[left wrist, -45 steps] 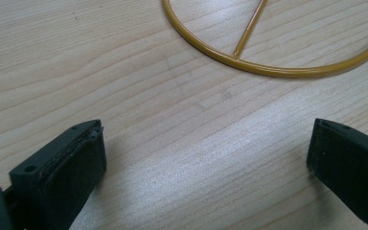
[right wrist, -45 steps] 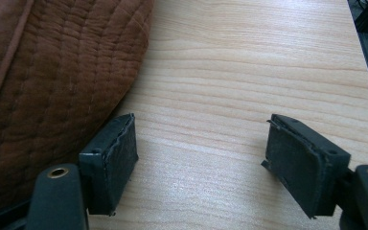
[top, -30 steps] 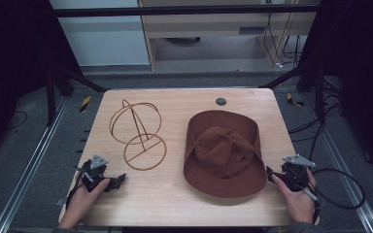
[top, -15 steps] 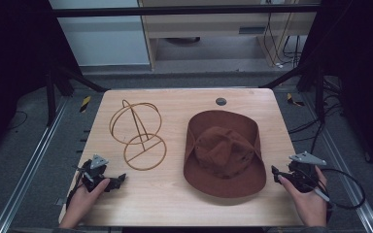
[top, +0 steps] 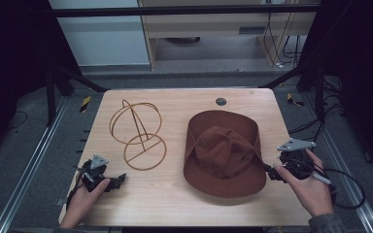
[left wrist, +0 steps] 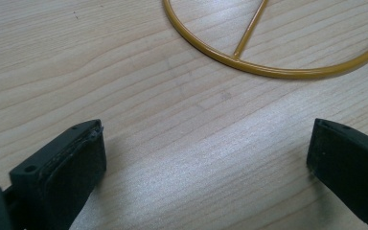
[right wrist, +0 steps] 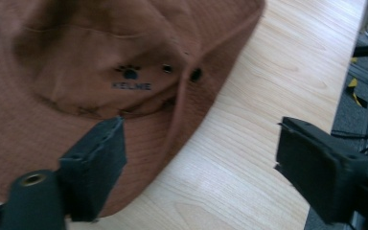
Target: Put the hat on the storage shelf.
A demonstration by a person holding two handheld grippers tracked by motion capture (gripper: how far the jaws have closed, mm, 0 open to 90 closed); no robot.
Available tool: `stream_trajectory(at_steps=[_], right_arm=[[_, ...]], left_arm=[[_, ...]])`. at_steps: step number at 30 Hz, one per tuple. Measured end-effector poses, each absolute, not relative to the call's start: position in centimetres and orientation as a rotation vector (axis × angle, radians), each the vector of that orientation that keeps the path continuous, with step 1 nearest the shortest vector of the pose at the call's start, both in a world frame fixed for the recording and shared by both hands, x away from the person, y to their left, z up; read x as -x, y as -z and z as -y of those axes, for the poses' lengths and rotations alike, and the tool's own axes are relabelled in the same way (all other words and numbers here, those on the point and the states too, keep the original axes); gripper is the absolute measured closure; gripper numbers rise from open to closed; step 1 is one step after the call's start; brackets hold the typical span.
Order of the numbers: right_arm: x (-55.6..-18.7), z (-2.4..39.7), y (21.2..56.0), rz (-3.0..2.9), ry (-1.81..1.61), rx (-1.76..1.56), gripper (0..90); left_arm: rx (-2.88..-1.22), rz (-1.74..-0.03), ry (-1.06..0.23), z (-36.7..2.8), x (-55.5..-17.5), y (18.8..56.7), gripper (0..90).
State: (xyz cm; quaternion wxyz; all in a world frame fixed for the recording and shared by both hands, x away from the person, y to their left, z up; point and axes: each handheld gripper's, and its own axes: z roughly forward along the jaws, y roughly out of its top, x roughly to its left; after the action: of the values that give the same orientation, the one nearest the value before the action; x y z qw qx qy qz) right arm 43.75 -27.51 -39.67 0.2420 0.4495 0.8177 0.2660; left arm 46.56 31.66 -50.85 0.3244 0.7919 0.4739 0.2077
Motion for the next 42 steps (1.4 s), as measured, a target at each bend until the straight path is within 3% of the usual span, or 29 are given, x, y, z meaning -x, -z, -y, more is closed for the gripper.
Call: stream_trajectory(at_steps=[4, 14, 20, 33, 42], right_arm=[[-44.3, 26.3, 38.9, -2.318, -0.709, -1.161, 23.5], [-46.1, 24.3, 37.8, -2.437, -0.738, -1.090, 23.2], [-47.4, 23.1, 37.3, -2.476, -0.755, -1.096, 15.4], [-49.4, 21.4, 35.5, -2.527, -0.708, -1.076, 14.0], [-50.6, 19.3, 35.3, -2.591, -0.680, -1.049, 8.1]], left_arm=[[-2.079, -1.240, -0.546, -31.7, -46.6, 50.8, 0.0], [-2.082, -1.238, -0.545, -31.7, -46.5, 50.8, 0.0], [-2.083, -1.237, -0.545, -31.7, -46.5, 50.8, 0.0], [-2.083, -1.238, -0.540, -31.6, -46.5, 50.8, 0.0], [-2.083, -1.239, -0.539, -31.6, -46.5, 50.8, 0.0]])
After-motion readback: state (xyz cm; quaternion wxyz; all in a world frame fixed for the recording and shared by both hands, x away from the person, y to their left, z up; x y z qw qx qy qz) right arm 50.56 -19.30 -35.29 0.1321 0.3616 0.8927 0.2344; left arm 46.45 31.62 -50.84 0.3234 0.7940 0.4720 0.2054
